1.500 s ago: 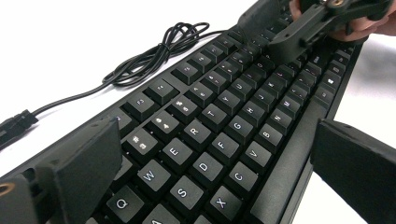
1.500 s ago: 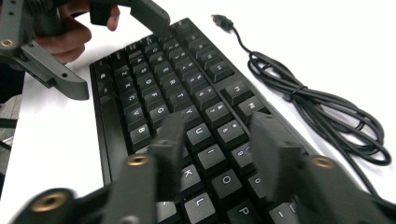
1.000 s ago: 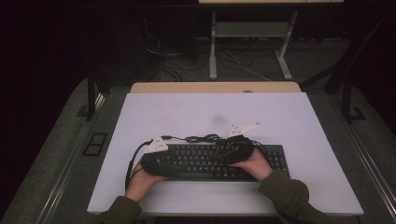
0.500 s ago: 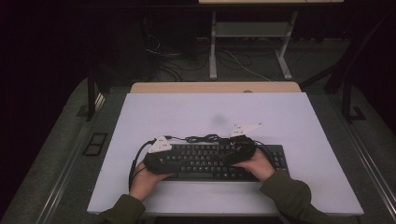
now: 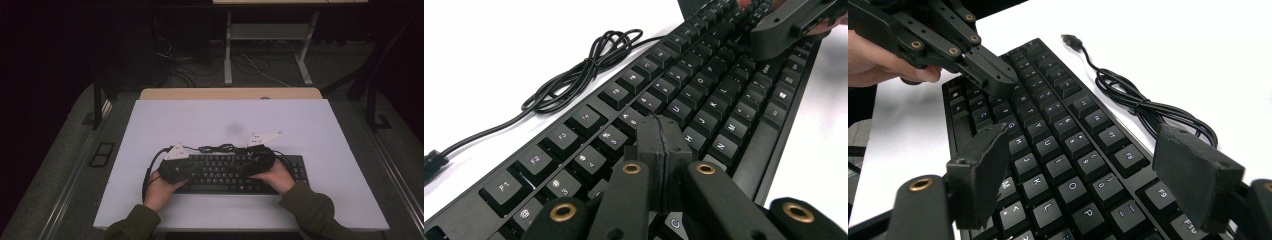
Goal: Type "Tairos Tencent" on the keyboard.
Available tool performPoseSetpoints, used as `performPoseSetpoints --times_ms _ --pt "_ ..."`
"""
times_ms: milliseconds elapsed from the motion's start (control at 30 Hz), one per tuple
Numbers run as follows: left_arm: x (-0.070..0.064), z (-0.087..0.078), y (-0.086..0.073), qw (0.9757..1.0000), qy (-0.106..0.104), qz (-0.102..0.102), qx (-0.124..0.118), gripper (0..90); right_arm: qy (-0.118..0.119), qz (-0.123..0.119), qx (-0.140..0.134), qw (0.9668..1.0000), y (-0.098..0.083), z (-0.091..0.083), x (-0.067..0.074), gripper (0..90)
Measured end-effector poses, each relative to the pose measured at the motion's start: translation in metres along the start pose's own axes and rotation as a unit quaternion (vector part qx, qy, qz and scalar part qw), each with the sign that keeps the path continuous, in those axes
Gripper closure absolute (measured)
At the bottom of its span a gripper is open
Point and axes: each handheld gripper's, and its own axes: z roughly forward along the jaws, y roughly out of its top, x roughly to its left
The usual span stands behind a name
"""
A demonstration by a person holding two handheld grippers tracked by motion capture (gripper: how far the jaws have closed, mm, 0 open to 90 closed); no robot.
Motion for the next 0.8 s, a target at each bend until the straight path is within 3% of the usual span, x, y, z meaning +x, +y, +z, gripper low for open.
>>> performPoseSetpoints --times_ms 333,800 --pt "0.0035 0.0066 -0.0006 0.9998 0.006 -0.001 0.020 89.2 -0.001 0.001 -0.001 1.0000 0.0006 -0.0010 -0.0002 22.4" --pt "0.0097 0.0076 -0.0011 0.9996 0.017 -0.014 0.016 89.2 -0.001 -0.001 -0.001 1.0000 0.0008 0.0000 -0.0004 22.4"
